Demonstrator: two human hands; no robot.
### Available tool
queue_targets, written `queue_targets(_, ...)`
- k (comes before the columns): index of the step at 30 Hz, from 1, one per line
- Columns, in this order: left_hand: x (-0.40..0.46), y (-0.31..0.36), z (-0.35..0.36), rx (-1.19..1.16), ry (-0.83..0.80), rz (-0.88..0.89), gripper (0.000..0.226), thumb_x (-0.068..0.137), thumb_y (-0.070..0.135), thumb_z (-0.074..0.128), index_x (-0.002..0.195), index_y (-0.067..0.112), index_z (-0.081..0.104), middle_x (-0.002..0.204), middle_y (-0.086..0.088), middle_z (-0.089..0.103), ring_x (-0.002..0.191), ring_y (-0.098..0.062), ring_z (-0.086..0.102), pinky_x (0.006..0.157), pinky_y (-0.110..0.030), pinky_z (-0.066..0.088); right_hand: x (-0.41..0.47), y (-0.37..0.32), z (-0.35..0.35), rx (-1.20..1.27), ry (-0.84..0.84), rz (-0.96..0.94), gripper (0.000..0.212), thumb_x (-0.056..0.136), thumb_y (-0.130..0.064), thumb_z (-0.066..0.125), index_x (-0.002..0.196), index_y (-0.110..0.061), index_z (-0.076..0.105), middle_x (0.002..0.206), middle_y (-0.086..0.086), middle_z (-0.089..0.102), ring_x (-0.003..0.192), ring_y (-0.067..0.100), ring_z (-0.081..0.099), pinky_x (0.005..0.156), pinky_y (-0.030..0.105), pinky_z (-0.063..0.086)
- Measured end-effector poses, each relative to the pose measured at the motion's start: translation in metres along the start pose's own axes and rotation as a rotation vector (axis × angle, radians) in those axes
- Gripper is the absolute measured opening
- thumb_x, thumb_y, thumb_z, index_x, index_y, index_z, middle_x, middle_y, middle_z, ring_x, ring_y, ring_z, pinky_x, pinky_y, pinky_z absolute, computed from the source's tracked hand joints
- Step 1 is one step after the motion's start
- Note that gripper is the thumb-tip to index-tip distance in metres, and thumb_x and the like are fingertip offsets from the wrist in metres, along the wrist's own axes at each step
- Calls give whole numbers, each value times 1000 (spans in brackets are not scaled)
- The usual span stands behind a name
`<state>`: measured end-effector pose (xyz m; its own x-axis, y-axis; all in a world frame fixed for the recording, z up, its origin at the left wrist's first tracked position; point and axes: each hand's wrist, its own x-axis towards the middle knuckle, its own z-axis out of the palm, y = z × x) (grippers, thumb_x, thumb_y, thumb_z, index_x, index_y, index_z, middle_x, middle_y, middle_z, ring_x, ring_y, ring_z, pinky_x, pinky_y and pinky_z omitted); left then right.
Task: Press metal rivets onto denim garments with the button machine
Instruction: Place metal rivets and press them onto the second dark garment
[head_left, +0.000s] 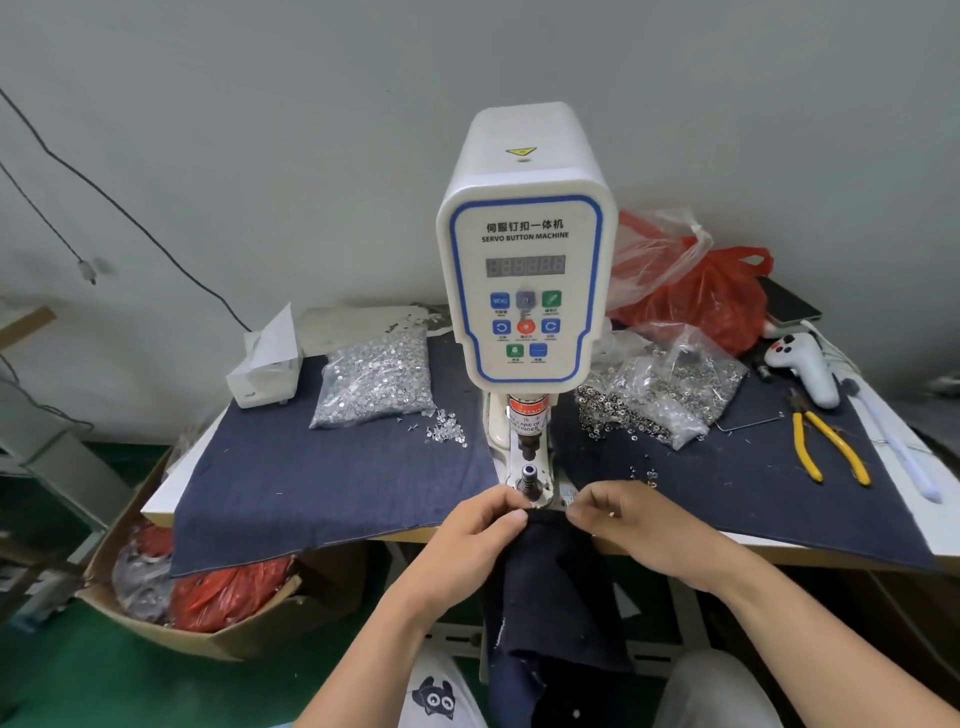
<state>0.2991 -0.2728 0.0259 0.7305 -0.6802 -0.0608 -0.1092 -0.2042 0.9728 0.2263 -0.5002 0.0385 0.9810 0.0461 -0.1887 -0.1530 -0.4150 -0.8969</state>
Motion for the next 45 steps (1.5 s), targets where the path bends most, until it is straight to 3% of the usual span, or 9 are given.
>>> queue_targets(2,8,-4,2,99,42,-1,29,108,23,53,83,34,62,80,17,60,78,-2,52,73,-18,43,8,0,-3,-70,9,21,15,101,-31,64,90,-25,74,83,-17,73,76,-5,61,72,11,44)
queue_targets(4,16,-7,0,163,74,-11,28,107,23,53,81,32,60,77,19,58,76,-2,51,72,-19,41,21,0,-10,-219,171,9,14,99,-28,64,91,-28,76,87,-18,75,84,-5,66,78,14,46)
queue_targets(8,25,-15,-7,265,119,-22,24,96,24,52,73,30,54,72,18,55,70,-1,48,66,-16,38,57,12,-44,-697,623,118,22,99,-14,55,85,-15,72,83,6,73,83,31,68,70,34,49)
queue_targets(13,27,-30,-11,298,136,-66,18,93,17,53,75,18,57,74,4,59,70,-4,50,66,-15,40,80,22,-58,-1001,600,271,17,98,-2,55,94,-6,71,96,13,65,94,38,68,76,41,55)
queue_targets(21,27,-31,-15,225,110,-78,20,94,16,53,74,19,58,72,13,59,69,-1,53,66,-9,42,85,31,-60,-1152,572,230,21,95,1,50,100,-7,69,93,11,63,88,37,68,66,37,45)
queue_targets(27,27,-29,-14,204,120,-69,32,96,12,53,69,28,57,72,13,58,68,-1,52,66,-9,41,88,27,-63,-1150,556,208,22,95,2,48,103,-8,66,98,12,67,94,36,68,69,38,44)
queue_targets(38,25,-28,-13,181,107,-78,19,90,26,51,73,22,56,70,13,53,68,-4,48,68,-19,40,84,27,-61,-1051,595,222,22,87,11,48,93,-4,62,91,16,69,86,41,69,65,39,42)
queue_targets(41,25,-27,-12,182,106,-82,24,92,25,51,69,29,57,70,13,55,69,-1,51,69,-17,41,82,25,-62,-919,629,180,15,91,6,49,90,-6,58,90,17,68,87,40,67,71,43,49)
queue_targets(45,24,-27,-13,181,110,-80,31,96,17,52,69,31,57,70,14,56,68,0,51,65,-10,41,78,19,-59,-629,686,147,18,96,-7,61,109,-11,73,106,8,74,105,34,68,91,42,51)
